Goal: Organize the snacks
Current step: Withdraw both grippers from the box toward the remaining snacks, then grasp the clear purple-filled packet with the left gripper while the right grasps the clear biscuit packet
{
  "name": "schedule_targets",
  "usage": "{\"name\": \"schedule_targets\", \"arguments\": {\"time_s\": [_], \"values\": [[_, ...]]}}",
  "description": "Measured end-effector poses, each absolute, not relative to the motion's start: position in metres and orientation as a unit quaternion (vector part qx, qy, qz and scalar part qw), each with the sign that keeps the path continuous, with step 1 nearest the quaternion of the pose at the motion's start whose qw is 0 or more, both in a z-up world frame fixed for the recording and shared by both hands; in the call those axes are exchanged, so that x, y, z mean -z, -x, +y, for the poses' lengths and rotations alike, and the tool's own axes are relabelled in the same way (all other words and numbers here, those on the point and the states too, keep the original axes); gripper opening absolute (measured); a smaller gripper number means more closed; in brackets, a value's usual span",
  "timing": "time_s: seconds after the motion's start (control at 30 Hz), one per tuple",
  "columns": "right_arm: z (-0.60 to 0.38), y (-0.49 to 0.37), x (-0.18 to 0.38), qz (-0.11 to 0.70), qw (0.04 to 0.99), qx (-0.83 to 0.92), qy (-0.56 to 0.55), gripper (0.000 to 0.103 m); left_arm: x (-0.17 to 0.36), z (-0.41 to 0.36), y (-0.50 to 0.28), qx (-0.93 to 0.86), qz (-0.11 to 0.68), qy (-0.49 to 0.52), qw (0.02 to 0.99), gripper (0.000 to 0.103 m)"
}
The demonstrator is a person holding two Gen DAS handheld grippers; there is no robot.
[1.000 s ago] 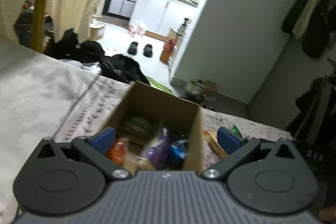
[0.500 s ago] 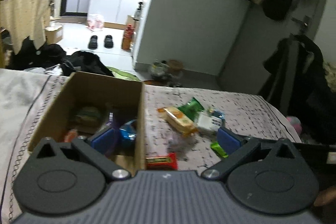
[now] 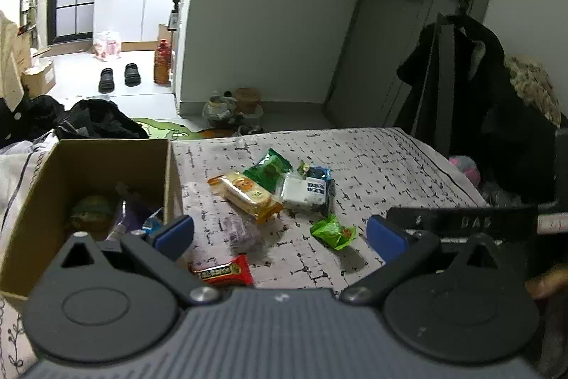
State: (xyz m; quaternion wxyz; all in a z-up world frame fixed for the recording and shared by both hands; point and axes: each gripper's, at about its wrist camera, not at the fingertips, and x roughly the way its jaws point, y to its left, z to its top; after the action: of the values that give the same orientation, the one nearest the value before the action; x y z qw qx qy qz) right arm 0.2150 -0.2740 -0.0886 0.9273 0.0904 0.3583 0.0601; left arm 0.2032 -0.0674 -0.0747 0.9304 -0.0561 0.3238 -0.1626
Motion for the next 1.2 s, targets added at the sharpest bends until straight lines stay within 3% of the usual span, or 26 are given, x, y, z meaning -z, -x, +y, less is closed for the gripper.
{"name": "schedule_targets", "arguments": {"time_s": [0.37, 0.57, 1.03, 1.2], "values": [[-0.294, -0.226, 0.09, 0.359, 0.931, -0.033, -0.064, 0.103, 0.087, -0.082, -0.225, 0.172, 0.326, 0.038, 0.929, 0.101], [-0.297, -0.234, 0.093, 0.365, 0.929, -0.03, -0.053, 0.096, 0.098, -0.092, -0.236, 0.162, 0.334, 0.024, 0.928, 0.095], [-0.302, -0.243, 0.113, 0.385, 0.921, -0.02, -0.058, 0.087, 0.127, -0.113, -0.264, 0.118, 0.371, 0.002, 0.921, 0.064], [-0.304, -0.245, 0.119, 0.391, 0.918, -0.015, -0.063, 0.086, 0.139, -0.122, -0.273, 0.095, 0.381, -0.009, 0.92, 0.063]]}}
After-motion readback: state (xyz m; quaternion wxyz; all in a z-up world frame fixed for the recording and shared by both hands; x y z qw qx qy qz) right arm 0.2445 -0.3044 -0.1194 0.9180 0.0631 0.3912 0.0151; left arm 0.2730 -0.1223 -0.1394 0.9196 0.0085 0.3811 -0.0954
